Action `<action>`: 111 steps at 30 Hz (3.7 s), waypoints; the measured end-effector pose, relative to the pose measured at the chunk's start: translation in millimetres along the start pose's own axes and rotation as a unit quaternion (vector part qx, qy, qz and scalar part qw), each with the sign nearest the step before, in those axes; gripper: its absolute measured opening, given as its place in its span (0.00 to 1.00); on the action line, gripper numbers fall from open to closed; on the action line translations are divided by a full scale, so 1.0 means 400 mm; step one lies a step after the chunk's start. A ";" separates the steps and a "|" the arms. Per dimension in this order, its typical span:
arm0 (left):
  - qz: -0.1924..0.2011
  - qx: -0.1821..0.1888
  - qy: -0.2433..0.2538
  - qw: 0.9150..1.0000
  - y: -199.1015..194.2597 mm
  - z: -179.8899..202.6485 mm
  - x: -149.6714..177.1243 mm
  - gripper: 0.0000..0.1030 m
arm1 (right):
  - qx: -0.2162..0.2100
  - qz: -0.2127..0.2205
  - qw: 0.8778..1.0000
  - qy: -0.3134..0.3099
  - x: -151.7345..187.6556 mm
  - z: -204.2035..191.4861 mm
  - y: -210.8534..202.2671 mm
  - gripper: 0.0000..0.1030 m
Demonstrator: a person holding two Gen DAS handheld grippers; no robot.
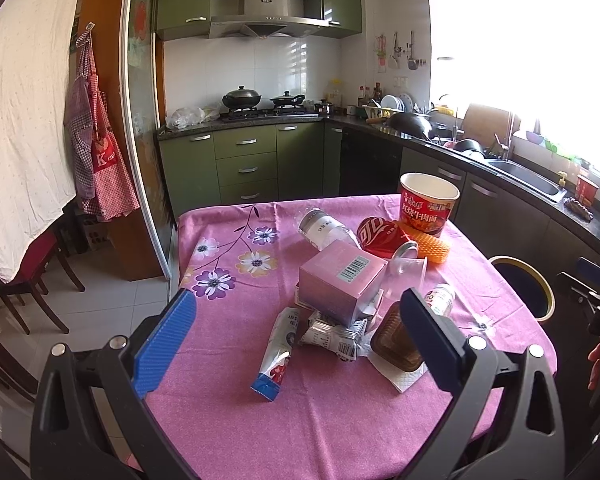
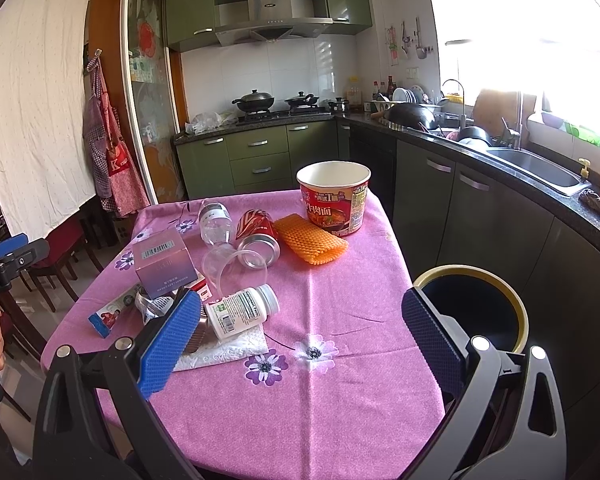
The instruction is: Collect trash
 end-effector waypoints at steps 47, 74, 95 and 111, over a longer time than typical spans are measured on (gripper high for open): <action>-0.001 0.001 0.002 1.000 0.002 0.007 -0.002 0.94 | 0.000 0.000 1.000 0.002 -0.001 0.000 -0.003 0.96; -0.031 -0.014 -0.028 0.999 0.469 -0.098 -0.272 0.94 | -0.023 -0.143 0.989 0.000 -0.386 0.235 0.474 0.96; -0.101 -0.020 -0.035 0.994 0.707 -0.135 -0.194 0.94 | 0.006 -0.397 0.917 0.040 -0.320 0.385 1.023 0.09; -0.101 -0.015 -0.032 0.994 0.705 -0.126 -0.194 0.94 | 0.015 -0.332 0.937 0.103 -0.358 0.540 0.741 0.04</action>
Point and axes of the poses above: each gripper's, at about its wrist camera, not at the fingertips, and y roughly the way its jaws point, z to its right, x to its underside, the point moved 5 cm from there along y, roughly the way its jaws point, and after that the axes turned 7 degrees about -y, right-handed, at the moved point
